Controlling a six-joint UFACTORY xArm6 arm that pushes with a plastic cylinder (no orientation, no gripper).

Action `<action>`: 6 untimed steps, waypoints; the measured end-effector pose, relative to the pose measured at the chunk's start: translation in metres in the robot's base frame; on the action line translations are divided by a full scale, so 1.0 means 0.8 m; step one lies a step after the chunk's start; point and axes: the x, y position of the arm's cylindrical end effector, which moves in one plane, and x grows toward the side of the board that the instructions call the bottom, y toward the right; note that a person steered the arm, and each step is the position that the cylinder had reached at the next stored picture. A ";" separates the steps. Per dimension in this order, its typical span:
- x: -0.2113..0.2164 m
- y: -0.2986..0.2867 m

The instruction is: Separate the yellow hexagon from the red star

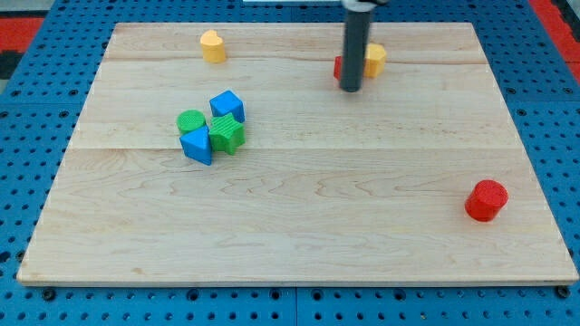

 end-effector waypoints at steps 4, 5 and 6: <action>-0.074 0.114; -0.088 0.053; -0.093 -0.052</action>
